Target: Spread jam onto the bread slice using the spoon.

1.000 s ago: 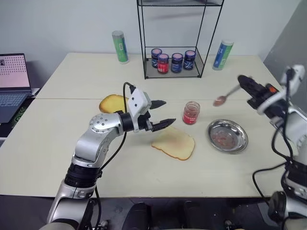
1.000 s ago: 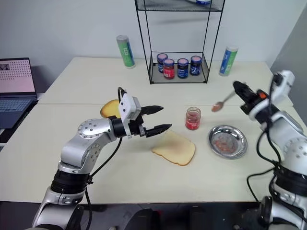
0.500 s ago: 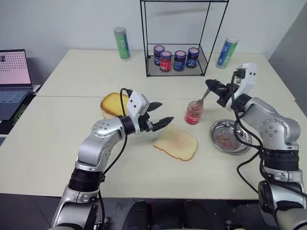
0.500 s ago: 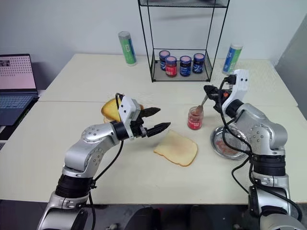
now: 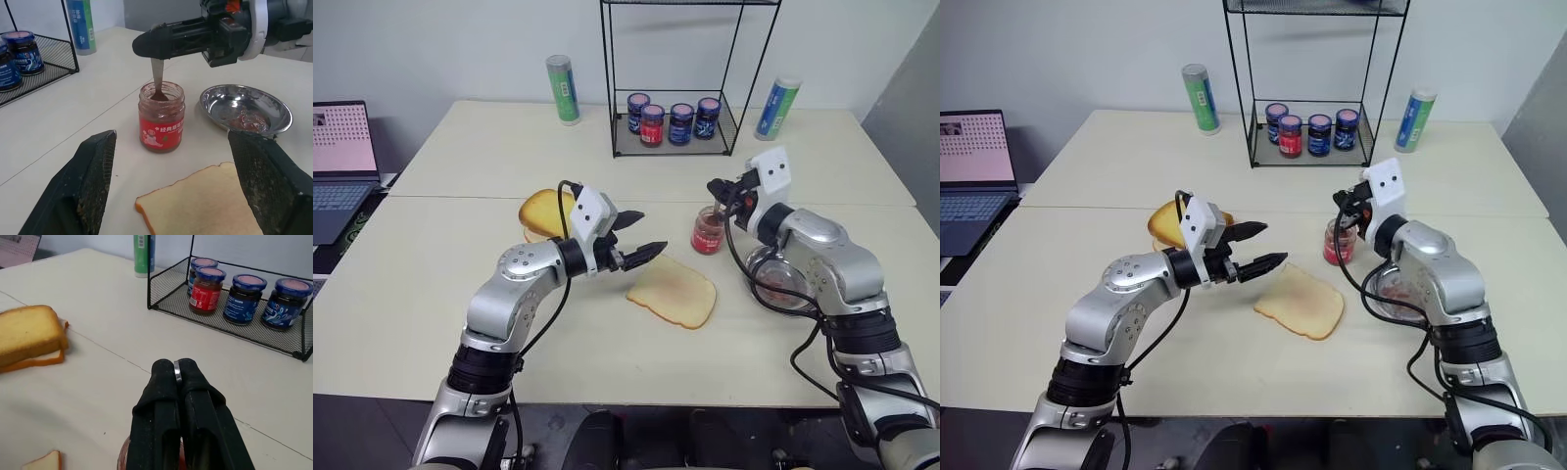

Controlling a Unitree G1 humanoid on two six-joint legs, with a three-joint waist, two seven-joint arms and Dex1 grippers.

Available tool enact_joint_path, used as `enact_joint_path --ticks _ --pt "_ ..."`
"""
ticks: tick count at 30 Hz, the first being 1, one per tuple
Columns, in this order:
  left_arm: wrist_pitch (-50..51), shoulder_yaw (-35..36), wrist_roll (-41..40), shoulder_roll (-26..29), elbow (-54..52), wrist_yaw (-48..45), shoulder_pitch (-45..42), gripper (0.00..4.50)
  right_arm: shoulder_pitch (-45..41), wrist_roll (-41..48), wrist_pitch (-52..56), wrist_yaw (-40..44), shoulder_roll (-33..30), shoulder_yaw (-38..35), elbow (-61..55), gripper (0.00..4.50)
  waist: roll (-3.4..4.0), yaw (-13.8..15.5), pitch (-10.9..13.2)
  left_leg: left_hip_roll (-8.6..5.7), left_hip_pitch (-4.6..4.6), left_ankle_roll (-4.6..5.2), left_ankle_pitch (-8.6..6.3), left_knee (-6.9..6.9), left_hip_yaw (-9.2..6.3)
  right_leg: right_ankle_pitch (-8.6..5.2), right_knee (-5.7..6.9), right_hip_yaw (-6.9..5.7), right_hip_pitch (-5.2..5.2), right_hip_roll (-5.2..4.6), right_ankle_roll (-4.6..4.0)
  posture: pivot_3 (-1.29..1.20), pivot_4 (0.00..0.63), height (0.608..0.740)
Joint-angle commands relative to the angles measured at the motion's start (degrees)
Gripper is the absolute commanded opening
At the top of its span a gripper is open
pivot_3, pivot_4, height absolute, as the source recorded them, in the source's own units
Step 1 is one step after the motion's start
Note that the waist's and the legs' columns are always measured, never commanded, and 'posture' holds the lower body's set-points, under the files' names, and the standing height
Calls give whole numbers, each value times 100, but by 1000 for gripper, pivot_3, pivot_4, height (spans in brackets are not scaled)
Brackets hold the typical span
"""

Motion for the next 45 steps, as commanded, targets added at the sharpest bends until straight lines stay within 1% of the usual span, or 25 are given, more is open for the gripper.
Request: enact_joint_path --ticks 1,6,12,17,24,27,31,36,45 --pt "-54 30 -71 46 -283 -5 -28 3784 47 -218 -121 105 74 -10 -74 75 0 0 0 0 0 0 0 0 0 0 0 0 0 0 0 0 150 740" --pt "-41 36 -80 48 -317 4 -10 3784 119 -223 79 130 233 -123 -110 75 0 0 0 0 0 -1 1 0 0 0 1 1 0 0 0 0 150 740" --pt "-41 34 -87 36 -331 14 -2 3784 112 24 518 -94 589 -518 -207 75 0 0 0 0 2 -3 2 1 0 0 4 1 1 0 0 0 150 740" --pt "-73 25 -72 30 -275 -4 -34 3784 -92 543 1120 -534 1092 -1234 -217 75 0 -2 0 1 2 -3 2 1 0 1 7 1 1 0 -1 0 150 740" --pt "-117 3 -51 -4 -225 0 -62 3784 -462 1288 1800 -1232 1597 -2309 -134 75 0 -7 0 1 4 -4 2 1 0 1 8 2 0 0 -1 0 150 740" --pt "-131 0 -49 -1 -222 -10 -58 3784 -583 1543 2034 -1487 1727 -2638 -139 75 1 -9 -1 1 4 -4 2 0 1 1 9 2 0 0 -1 0 150 740" --pt "-165 -4 -38 -4 -176 -24 -81 3784 -780 1924 2275 -1870 1845 -3120 -36 75 1 -15 -1 1 4 -4 2 0 2 1 11 3 0 0 -1 0 150 740" --pt "-185 -4 -30 0 -162 -24 -90 3784 -860 2222 2433 -2228 1868 -3459 59 75 1 -15 -1 0 4 -4 2 0 2 1 10 2 0 0 -2 0 150 740" --pt "-204 -6 -38 15 -104 -50 -139 3784 -779 2286 2424 -2367 1726 -3449 57 75 2 -19 -1 0 4 -3 2 -1 3 1 10 4 0 0 -1 0 150 740"
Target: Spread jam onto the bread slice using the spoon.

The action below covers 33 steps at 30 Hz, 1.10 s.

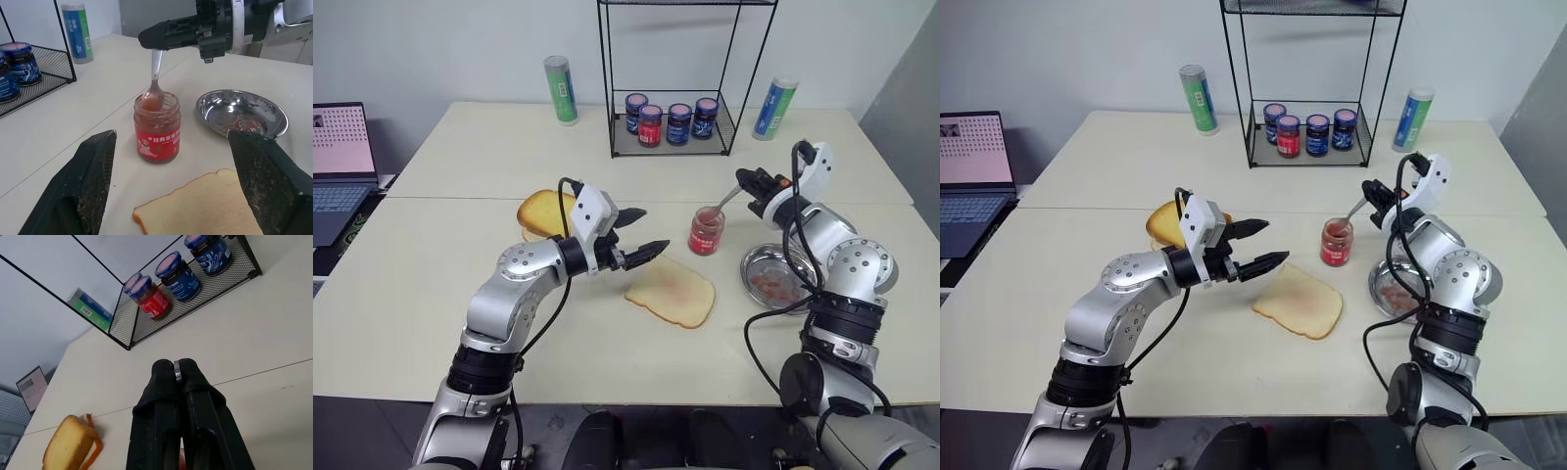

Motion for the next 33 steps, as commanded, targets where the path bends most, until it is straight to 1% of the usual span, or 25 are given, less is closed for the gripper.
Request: enact_joint_path --ticks 1,10,13,19,22,26,28,30,32,33 --pt "-107 6 -32 20 -53 -49 -112 3784 -55 152 -72 -24 -72 -19 -181 75 0 0 0 0 0 0 0 0 0 0 0 0 0 0 0 0 150 740" --pt "-98 11 -37 62 -31 -103 -141 3784 -2 1022 18 -743 314 -823 -73 75 0 1 0 0 -1 0 0 0 0 0 0 0 0 -1 0 0 150 740" --pt "-98 22 -31 70 -22 -134 -150 3784 58 1284 1 -951 373 -956 -57 75 0 0 0 0 -1 0 0 -1 0 0 0 -1 0 -1 0 0 150 740" --pt "-89 21 -48 107 -2 -210 -190 3784 58 2134 -302 -1448 497 -1539 77 75 0 -2 0 0 -1 0 0 -1 1 0 0 0 0 0 0 0 150 740" --pt "-57 2 -103 197 -29 -363 -205 3784 31 2627 -407 -1614 484 -1644 10 75 0 -6 0 0 -1 0 0 -1 1 0 0 0 0 0 0 0 150 740" --pt "-72 22 -170 428 -55 -697 -207 3784 127 3404 -429 -1711 425 -1607 -213 75 2 -31 0 1 1 0 0 -4 1 0 0 2 0 1 0 0 150 740" --pt "-70 81 -265 597 -51 -928 -254 3784 233 3921 -289 -1685 321 -1466 -499 75 2 -37 0 3 1 1 0 -5 1 0 0 0 0 2 0 0 150 740" --pt "-22 119 -385 765 -117 -1150 -232 3784 373 4231 -146 -1629 165 -1205 -775 75 2 -56 0 2 0 1 0 -6 -1 0 -2 -1 -1 2 0 0 150 740" --pt "106 158 -605 1115 -392 -1527 -7 3784 603 4448 126 -1450 -113 -743 -1228 75 2 -74 0 3 -1 1 0 -7 0 0 -4 0 0 2 0 0 150 740" --pt "153 176 -693 1278 -501 -1678 103 3784 728 4377 237 -1252 -303 -480 -1477 75 2 -99 0 3 -1 1 0 -7 0 0 -5 0 0 2 0 0 150 740"
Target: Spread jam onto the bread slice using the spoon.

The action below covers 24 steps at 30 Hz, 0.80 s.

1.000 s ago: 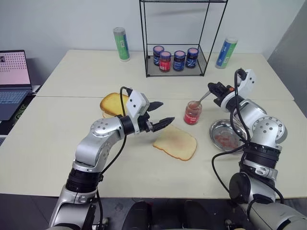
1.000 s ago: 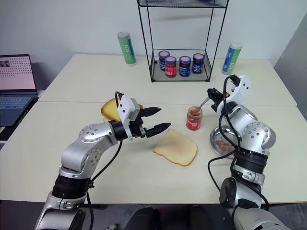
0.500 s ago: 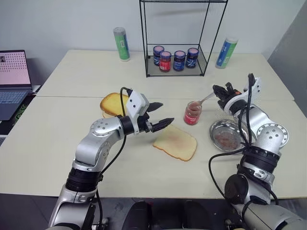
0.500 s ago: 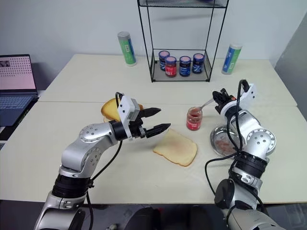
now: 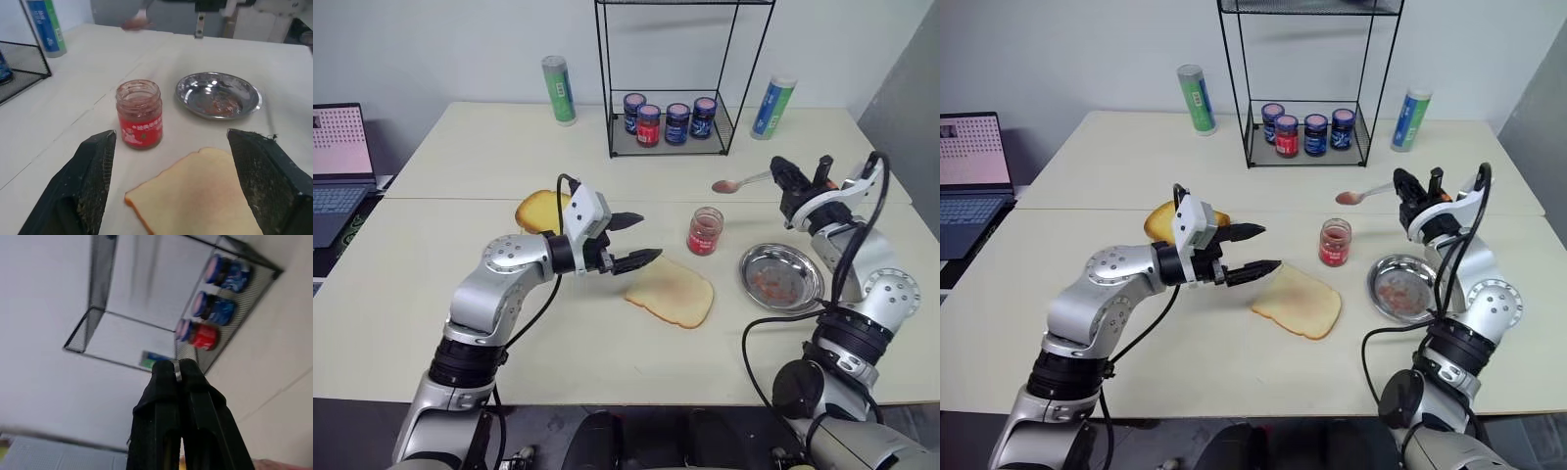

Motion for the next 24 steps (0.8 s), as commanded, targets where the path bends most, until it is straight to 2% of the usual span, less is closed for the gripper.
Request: enact_joint_path --ticks 1,4,9,15,24 --pt "163 203 -447 602 -637 -669 358 3784 352 437 408 448 -496 883 -1056 75 0 -44 0 1 0 1 0 -2 0 0 -3 1 0 0 0 0 150 740" --pt "229 333 -610 1058 -811 -967 778 3784 746 510 477 647 -645 1514 -1539 75 1 -80 -1 4 4 1 -1 -6 -1 -1 -4 2 0 2 -1 0 150 740" --pt "25 343 -505 1317 -903 -1014 1259 3784 1229 -218 266 1085 -748 2435 -1834 75 1 -68 -1 7 8 1 0 -4 -4 -2 4 -1 1 6 -1 0 150 740" --pt "-87 332 -327 1096 -885 -545 1508 3784 1512 -1775 -266 1967 -1064 3535 -1879 75 -1 -34 -1 1 4 2 0 -1 -4 -1 -4 -2 2 3 -1 0 150 740" --pt "-157 347 -241 995 -1041 -240 1884 3784 1595 -3116 -903 2669 -1190 4131 -1737 75 -2 -49 -2 4 6 1 0 -2 -7 -1 0 -5 0 3 -1 0 150 740"
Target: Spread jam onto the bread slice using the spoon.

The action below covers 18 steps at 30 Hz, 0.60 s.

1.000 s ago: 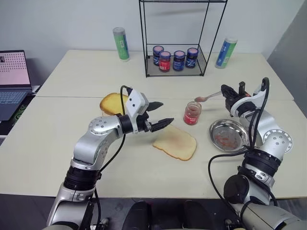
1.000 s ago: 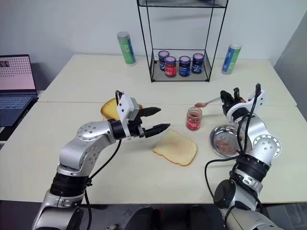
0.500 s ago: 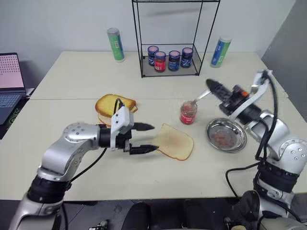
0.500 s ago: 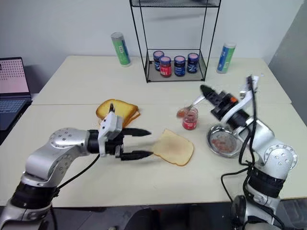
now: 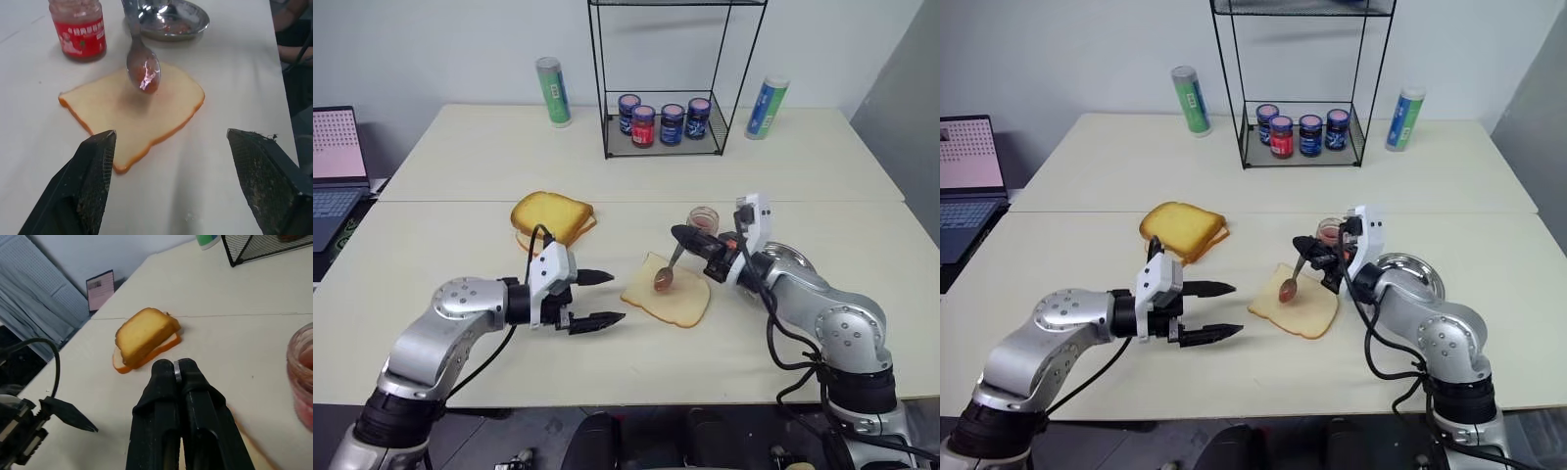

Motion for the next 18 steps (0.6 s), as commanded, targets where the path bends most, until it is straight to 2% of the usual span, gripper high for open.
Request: enact_joint_path --ticks 1,11,18 --pt "-53 140 -73 -48 -269 155 -13 3784 -25 -469 -357 299 6 126 -53 75 0 2 0 0 0 0 0 0 0 0 1 0 0 0 0 0 150 740" --pt "-47 63 -111 -81 -345 185 19 3784 -158 -1159 -515 666 43 326 -13 75 0 3 0 -1 1 0 0 2 0 0 2 0 1 0 0 0 150 740" --pt "-66 51 -99 -91 -280 165 -51 3784 -250 -1305 -420 780 90 279 -143 75 0 4 0 -1 1 0 0 2 0 0 3 0 1 0 0 0 150 740"
